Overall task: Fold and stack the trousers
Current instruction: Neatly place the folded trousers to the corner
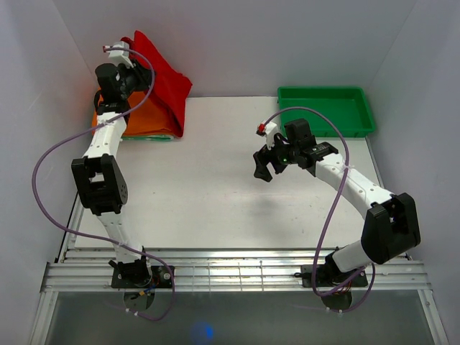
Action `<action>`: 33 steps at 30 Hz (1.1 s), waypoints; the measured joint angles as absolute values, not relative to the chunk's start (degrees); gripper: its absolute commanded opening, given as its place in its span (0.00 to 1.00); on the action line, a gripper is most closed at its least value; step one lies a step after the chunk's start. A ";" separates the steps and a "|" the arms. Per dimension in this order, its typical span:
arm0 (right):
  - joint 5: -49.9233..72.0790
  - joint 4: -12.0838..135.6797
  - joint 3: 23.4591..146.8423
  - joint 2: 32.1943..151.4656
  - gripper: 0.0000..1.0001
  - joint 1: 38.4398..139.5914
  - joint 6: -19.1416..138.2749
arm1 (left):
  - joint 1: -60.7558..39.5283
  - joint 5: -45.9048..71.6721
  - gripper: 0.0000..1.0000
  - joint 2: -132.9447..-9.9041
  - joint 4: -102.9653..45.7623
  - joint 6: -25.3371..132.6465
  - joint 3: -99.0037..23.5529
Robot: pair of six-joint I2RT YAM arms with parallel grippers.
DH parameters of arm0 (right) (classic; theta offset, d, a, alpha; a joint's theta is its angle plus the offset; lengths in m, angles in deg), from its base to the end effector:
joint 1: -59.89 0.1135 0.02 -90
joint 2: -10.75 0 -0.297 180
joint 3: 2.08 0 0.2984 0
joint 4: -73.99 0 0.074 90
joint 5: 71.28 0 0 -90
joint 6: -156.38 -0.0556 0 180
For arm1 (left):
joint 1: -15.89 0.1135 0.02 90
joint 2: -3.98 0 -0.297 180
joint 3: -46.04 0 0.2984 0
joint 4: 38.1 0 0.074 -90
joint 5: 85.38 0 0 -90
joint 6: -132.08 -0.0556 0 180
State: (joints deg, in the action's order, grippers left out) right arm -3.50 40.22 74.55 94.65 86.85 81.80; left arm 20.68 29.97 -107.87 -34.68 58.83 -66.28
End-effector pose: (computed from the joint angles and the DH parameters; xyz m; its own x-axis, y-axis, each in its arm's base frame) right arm 0.3283 0.1906 0.2887 -0.3850 -0.4720 -0.7931 -0.8053 0.5916 0.0388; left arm 0.5531 0.0225 0.3852 -0.1502 -0.2739 -0.9500 0.3210 0.8953 -0.3089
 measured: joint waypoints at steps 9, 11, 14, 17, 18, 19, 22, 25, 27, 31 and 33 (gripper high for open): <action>-3.78 39.52 75.10 95.61 0.90 86.85 81.76 | 23.81 30.56 0.00 -107.87 -35.08 60.66 -66.52; -3.78 39.37 75.25 95.61 0.90 86.85 81.76 | 23.79 30.80 0.00 -107.87 -35.05 60.80 -66.96; -3.80 39.35 75.43 95.61 0.90 86.85 81.78 | 23.83 31.52 0.00 -108.02 -35.03 61.21 -68.69; -3.80 39.28 75.43 95.61 0.90 86.85 81.78 | 24.42 32.13 0.00 -108.02 -35.40 61.45 -70.22; -3.80 39.28 75.43 95.61 0.90 86.85 81.78 | 24.73 32.28 0.00 -108.02 -35.69 61.47 -70.44; -3.83 39.28 75.43 95.61 0.90 86.85 81.78 | 25.05 32.41 0.00 -108.02 -35.95 61.49 -70.55; -3.96 39.28 75.43 95.63 0.90 86.85 81.76 | 26.13 32.68 0.00 -108.02 -35.97 61.47 -70.57; -4.00 39.30 75.43 95.89 0.90 86.85 81.67 | 27.00 33.07 0.00 -108.05 -36.32 61.36 -69.78; -4.02 39.28 75.43 96.31 0.90 86.85 81.63 | 27.50 33.42 0.00 -108.05 -38.07 61.06 -67.90; -4.00 39.24 75.43 97.07 0.90 86.85 81.63 | 28.64 33.29 0.00 -108.00 -41.04 59.53 -62.72; -4.00 39.13 75.43 97.31 0.90 86.85 81.63 | 29.45 32.89 0.00 -108.00 -41.81 58.61 -60.60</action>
